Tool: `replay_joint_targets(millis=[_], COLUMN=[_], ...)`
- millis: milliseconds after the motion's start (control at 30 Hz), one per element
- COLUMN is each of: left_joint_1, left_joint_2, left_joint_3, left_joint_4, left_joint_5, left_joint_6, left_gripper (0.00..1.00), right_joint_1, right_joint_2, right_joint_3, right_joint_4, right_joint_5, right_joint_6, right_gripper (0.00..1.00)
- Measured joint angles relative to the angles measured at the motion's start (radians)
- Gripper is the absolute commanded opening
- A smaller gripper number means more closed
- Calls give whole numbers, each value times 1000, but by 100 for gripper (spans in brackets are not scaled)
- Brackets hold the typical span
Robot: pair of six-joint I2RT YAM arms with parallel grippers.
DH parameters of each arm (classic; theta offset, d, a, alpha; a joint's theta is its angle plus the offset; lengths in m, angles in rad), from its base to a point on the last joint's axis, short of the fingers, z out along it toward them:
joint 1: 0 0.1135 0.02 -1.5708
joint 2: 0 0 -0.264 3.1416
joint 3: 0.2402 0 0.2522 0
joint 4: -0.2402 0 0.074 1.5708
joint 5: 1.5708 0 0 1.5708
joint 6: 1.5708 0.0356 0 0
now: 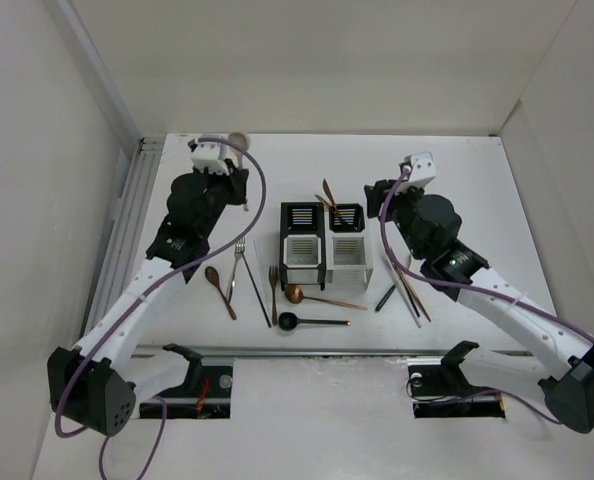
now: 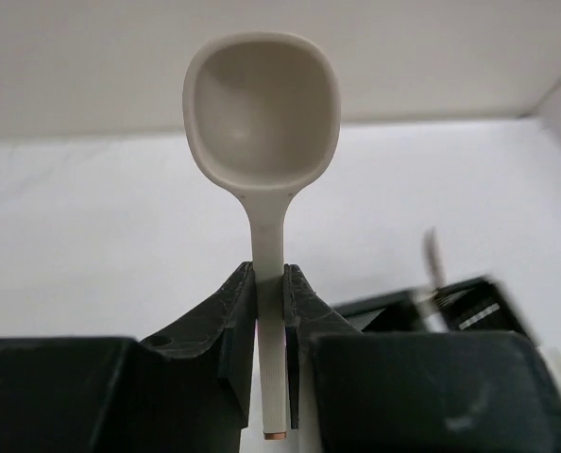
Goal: Sort the eating utensils into containers
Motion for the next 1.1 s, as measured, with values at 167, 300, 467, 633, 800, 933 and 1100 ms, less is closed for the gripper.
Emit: replay_joint_targets(millis=[167, 300, 467, 633, 800, 933, 1100], left_joint_1=[-137, -211, -234, -236, -249, -253, -254], left_joint_2=[84, 207, 313, 346, 348, 352, 352], left_joint_3=[54, 39, -7, -42, -134, -192, -226], left_joint_4=[256, 353, 416, 487, 562, 612, 627], left_joint_5=[27, 41, 42, 28, 9, -5, -22], left_joint_6=[26, 29, 19, -8, -45, -61, -62], left_gripper=[0, 0, 0, 0, 7, 26, 44], right_joint_1=[0, 0, 0, 0, 0, 0, 0], right_joint_2=[32, 41, 35, 8, 2, 2, 2], right_joint_3=[21, 21, 20, 3, -6, -6, -6], right_joint_4=[3, 0, 0, 0, -1, -1, -2], right_joint_5=[5, 13, 36, 61, 85, 91, 93], right_joint_6=[-3, -3, -2, -2, -3, -12, -20], right_gripper=[61, 61, 61, 61, 61, 68, 82])
